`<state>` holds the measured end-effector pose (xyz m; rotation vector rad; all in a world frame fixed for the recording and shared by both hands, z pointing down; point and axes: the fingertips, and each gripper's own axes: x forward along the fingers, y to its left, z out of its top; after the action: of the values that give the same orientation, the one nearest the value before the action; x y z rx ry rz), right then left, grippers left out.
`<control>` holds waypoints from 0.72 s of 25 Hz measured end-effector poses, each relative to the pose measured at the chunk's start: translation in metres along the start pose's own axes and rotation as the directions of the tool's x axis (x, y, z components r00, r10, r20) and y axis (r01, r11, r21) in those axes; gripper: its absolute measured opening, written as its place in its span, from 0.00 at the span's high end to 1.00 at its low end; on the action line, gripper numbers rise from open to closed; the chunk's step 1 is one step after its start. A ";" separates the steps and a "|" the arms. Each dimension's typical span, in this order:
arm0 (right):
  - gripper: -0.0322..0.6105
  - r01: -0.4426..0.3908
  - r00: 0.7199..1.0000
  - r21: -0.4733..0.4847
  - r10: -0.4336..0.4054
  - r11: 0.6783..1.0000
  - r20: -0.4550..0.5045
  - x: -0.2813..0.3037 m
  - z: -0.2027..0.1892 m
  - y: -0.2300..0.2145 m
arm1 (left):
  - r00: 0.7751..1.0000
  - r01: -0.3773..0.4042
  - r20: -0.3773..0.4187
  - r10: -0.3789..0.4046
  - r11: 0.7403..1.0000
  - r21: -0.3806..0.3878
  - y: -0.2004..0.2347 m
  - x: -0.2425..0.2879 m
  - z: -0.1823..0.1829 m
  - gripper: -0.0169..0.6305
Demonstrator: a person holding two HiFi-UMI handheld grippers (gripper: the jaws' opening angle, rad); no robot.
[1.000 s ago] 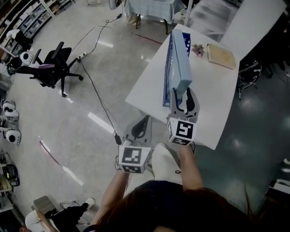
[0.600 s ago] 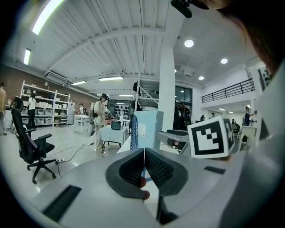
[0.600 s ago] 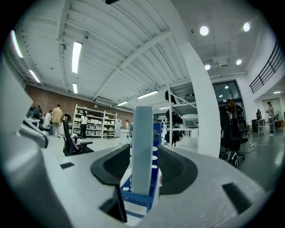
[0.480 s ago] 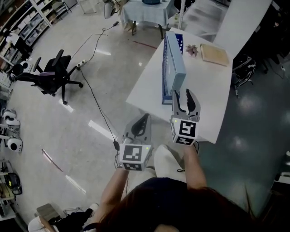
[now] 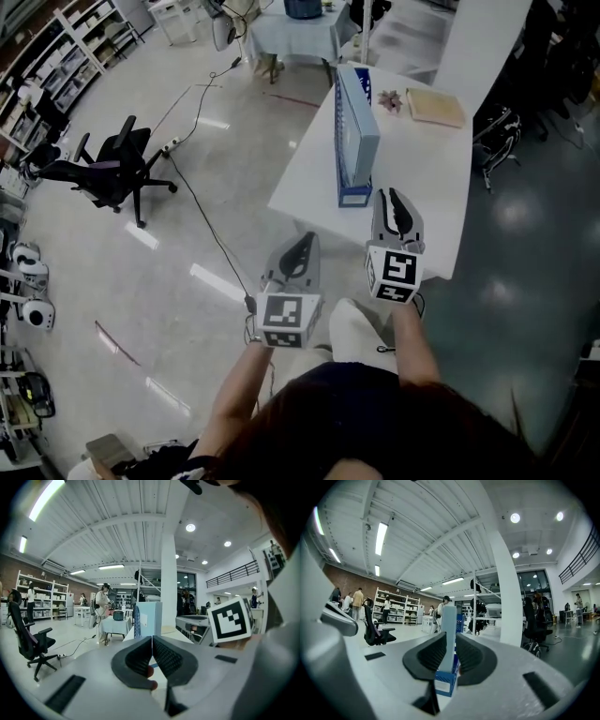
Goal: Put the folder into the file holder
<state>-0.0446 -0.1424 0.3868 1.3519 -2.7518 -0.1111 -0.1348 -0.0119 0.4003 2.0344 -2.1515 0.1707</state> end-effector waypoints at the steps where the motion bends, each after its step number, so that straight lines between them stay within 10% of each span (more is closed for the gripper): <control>1: 0.86 0.006 1.000 0.000 -0.006 1.000 0.003 -0.006 0.002 -0.001 | 1.000 0.004 0.004 -0.004 1.000 0.000 -0.001 -0.003 0.001 0.96; 18: 0.95 0.026 0.999 0.041 -0.028 0.999 0.032 -0.111 0.038 0.002 | 0.995 0.060 0.072 -0.062 0.997 0.039 -0.025 -0.068 0.022 0.96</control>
<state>0.0180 -0.0519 0.3453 1.4096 -2.7773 -0.0803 -0.1077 0.0492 0.3643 2.1561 -2.1400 0.1307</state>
